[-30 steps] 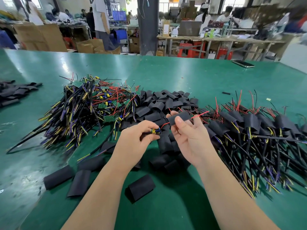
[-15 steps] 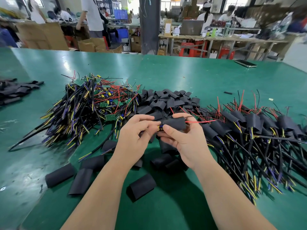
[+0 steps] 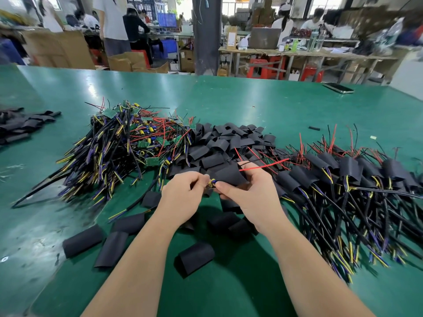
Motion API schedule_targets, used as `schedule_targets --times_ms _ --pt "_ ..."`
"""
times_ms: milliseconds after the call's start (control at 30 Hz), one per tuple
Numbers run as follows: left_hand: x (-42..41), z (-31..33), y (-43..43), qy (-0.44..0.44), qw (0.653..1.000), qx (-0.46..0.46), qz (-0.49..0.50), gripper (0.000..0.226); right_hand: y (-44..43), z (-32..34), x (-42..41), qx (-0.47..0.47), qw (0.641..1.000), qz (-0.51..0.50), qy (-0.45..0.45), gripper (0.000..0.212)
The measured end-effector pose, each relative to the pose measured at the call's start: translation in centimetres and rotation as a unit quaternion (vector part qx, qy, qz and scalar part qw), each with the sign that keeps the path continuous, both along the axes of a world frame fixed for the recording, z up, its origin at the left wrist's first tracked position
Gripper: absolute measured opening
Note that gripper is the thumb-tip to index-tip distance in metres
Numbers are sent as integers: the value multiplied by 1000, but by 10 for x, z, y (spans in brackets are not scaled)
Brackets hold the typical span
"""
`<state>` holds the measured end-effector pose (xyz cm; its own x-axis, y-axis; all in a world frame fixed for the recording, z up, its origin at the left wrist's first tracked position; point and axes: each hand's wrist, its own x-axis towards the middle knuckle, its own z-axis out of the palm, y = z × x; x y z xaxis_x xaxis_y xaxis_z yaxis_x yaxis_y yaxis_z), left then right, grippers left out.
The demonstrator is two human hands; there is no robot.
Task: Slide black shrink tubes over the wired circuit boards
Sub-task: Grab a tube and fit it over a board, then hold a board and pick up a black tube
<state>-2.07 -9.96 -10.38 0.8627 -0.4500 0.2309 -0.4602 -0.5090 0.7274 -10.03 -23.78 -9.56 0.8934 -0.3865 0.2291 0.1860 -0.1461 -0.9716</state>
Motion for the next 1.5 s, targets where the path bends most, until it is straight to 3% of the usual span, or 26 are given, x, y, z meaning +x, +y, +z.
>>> schedule_targets --times_ms 67,233,367,500,633,733,867,967,1067,1133,1333,1500 --pt "-1 0 -1 12 999 -49 2 16 1 0 0 -33 999 -9 10 21" --pt "-1 -1 -2 22 994 -107 9 19 3 -3 2 4 999 -33 9 25" --pt "0 1 -1 30 999 -30 19 17 7 -1 2 -38 999 -5 -33 23" --pt "0 6 -1 122 991 42 40 41 8 2 -1 -36 998 27 -40 25" --pt "-1 11 0 171 983 -47 50 36 7 4 -3 -28 997 54 -56 29" --pt "-1 12 1 207 961 -175 49 16 5 5 -4 -37 996 51 -67 24" --pt "2 7 5 160 965 -207 25 22 4 2 -1 -21 997 19 -77 15" --pt "1 4 4 117 988 -98 9 19 2 1 -1 10 996 17 -85 25" --pt "1 4 2 181 983 -38 -17 38 -1 3 -2 21 995 34 -93 33" --pt "0 6 1 224 972 -70 -26 41 -2 4 -3 28 993 46 -101 33" --pt "0 9 1 234 961 -146 17 29 -2 4 -4 45 993 47 -103 31" --pt "-2 6 -2 195 961 -193 43 28 1 4 -2 46 994 41 -91 42"
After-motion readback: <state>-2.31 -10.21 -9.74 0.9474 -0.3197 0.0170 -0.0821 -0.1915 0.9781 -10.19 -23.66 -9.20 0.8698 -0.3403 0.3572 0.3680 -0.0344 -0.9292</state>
